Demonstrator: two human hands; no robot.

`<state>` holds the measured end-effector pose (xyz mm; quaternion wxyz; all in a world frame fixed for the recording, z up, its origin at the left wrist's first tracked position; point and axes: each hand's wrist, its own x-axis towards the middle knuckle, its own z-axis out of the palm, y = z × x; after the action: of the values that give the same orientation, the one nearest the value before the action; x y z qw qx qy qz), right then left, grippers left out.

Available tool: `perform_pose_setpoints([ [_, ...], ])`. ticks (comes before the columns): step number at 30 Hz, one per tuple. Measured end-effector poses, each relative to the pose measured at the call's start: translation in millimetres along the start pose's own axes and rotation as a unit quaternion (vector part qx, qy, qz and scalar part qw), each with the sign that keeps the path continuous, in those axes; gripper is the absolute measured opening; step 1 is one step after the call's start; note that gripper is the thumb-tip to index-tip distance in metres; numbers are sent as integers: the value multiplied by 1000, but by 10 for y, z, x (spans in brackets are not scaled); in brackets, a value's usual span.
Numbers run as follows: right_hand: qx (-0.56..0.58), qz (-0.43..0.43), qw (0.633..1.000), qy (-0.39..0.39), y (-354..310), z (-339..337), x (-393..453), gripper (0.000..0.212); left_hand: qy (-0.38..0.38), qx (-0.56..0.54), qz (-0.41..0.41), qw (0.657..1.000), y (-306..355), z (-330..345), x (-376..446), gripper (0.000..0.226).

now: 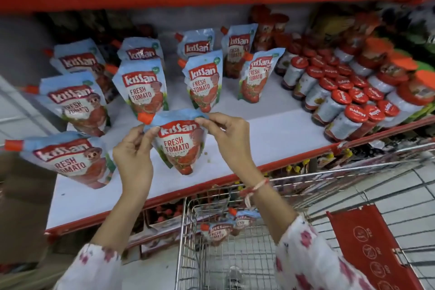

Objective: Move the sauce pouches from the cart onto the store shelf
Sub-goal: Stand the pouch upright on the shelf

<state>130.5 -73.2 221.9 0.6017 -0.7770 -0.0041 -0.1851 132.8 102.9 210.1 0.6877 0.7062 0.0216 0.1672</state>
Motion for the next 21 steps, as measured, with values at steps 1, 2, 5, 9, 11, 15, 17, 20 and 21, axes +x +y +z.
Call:
perform_pose_setpoints([
  [1, 5, 4, 1000, -3, 37, 64, 42, 18, 10, 0, -2, 1000, -30, -15, 30, 11],
  [2, 12, 9, 1000, -4, 67, 116, 81, 18, 16, -1, -2, 1000, -63, -36, 60, 11],
  [5, 12, 8, 1000, -17, 110, 234, 192, 19, 24, 4, 1, 1000, -106, -81, 123, 21],
  [9, 15, -1, 999, -40, 123, 323, 274, 20, 42, 16, 7, 999, -124, -114, 148, 24],
  [11, 21, 4, 999, -48, 143, 352, 295, 21, 48, 13, 4, 999, -126, -119, 142, 23],
  [15, 19, 0, 998, -53, 165, 372, 319, 21, 51, 27, 21, 998, -167, -124, 153, 18],
  [17, 21, -2, 998, -54, 185, 364, 311, 20, 50, 44, 28, 997, -189, -136, 158, 18],
  [20, 18, -8, 998, -52, 203, 362, 296, 19, 42, 52, 25, 997, -216, -168, 153, 20],
  [21, 19, -9, 998, -51, 204, 362, 292, 19, 39, 45, 21, 998, -222, -171, 147, 20],
])
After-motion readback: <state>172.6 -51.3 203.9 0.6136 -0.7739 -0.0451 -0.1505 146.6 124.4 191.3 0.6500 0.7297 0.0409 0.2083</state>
